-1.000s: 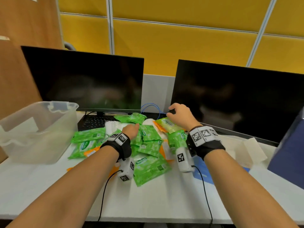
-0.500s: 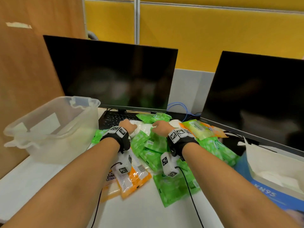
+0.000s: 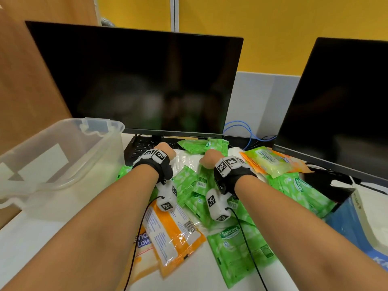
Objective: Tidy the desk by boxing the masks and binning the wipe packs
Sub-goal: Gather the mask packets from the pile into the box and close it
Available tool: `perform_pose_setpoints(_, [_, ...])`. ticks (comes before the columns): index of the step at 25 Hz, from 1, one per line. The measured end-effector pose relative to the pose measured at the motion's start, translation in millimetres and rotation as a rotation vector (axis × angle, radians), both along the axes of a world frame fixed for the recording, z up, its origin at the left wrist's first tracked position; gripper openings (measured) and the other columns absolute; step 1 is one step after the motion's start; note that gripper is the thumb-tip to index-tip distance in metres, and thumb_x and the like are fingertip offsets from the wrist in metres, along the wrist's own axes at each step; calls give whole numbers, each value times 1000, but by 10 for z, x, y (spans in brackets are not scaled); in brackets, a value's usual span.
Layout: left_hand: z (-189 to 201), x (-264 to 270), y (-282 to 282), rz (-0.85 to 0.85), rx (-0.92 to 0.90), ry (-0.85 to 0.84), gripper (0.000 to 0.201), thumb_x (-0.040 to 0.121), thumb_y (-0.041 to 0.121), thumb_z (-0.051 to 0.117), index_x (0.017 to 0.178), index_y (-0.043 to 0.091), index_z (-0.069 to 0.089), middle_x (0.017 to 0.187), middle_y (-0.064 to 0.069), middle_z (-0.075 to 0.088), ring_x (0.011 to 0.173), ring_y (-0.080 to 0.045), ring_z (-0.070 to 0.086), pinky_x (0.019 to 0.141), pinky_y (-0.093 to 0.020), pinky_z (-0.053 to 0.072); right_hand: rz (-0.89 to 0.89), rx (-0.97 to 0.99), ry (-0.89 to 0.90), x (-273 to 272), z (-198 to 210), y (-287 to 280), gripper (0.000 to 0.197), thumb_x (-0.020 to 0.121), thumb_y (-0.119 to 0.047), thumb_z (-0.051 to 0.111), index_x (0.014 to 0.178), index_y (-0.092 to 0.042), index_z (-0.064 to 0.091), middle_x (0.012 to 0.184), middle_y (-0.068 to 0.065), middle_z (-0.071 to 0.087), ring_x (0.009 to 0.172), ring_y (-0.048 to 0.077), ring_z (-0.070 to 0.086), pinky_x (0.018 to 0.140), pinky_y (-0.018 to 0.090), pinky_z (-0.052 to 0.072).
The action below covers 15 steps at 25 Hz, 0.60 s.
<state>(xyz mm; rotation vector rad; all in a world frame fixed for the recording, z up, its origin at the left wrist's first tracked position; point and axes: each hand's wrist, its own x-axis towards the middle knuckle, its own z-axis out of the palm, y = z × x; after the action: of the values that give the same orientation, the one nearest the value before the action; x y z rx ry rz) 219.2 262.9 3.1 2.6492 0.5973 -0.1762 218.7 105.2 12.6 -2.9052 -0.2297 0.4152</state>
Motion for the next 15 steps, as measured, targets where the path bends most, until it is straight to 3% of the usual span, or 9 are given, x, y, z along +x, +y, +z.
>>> perform_pose_setpoints(2, [-44,4,7,-4,-16,-6,37,96,15,49,126,-5,53,130,-20,56,123,-33,53,99,-34,43,-41,27,-13,40,-23,-4,37,99,-18,42,64,-7,39,66,2,36,64,18,45,57,24,38])
perform_pose_setpoints(3, [-63,7,14,1,-23,-11,36,97,14,48,126,-6,53,131,-20,56,123,-34,53,99,-34,43,-62,62,-31,64,-35,-11,37,98,-18,45,63,-8,38,67,2,38,62,16,45,54,23,37])
perform_pose_setpoints(5, [-61,-21,5,13,-48,-36,33,97,13,46,121,-6,55,129,-21,57,120,-35,54,96,-34,43,-151,170,-48,96,-55,-28,24,96,-18,51,77,-3,50,81,5,53,81,21,58,66,24,46])
perform_pose_setpoints(6, [-43,-35,-9,18,-76,-65,30,97,12,44,117,-6,57,128,-22,58,119,-35,54,95,-34,43,-201,211,-53,88,-59,-46,18,94,-18,54,88,-1,55,92,8,58,93,23,61,75,26,47])
perform_pose_setpoints(7, [-7,-41,-38,23,-82,-102,28,97,10,42,114,-5,58,127,-22,58,119,-36,54,95,-34,43,-240,242,-65,92,-68,-73,15,92,-17,57,88,-3,56,95,9,59,96,24,60,77,26,46])
perform_pose_setpoints(9, [105,-97,-122,82,-194,-222,28,97,9,41,118,-5,53,129,-24,55,122,-38,51,96,-36,41,-257,313,-127,70,-20,-155,27,89,-14,59,65,-11,45,77,4,53,85,23,54,70,26,42])
perform_pose_setpoints(11, [253,-199,-204,141,-263,-348,32,97,8,40,125,-6,46,131,-26,52,123,-39,48,96,-38,39,-235,451,-219,-4,109,-252,31,86,-12,60,60,-14,43,75,5,53,82,23,53,69,25,38])
perform_pose_setpoints(13, [432,-368,-270,142,-272,-436,31,98,8,38,125,-5,42,130,-27,50,121,-41,48,94,-41,39,-205,609,-303,-114,275,-372,9,87,-12,58,78,-10,59,91,10,62,94,28,58,74,26,40])
perform_pose_setpoints(15, [636,-594,-329,132,-234,-541,26,97,7,36,121,-3,41,125,-27,52,114,-42,52,90,-45,41,-199,723,-369,-254,435,-495,20,90,-12,52,107,-4,61,110,16,63,107,31,57,80,28,39])
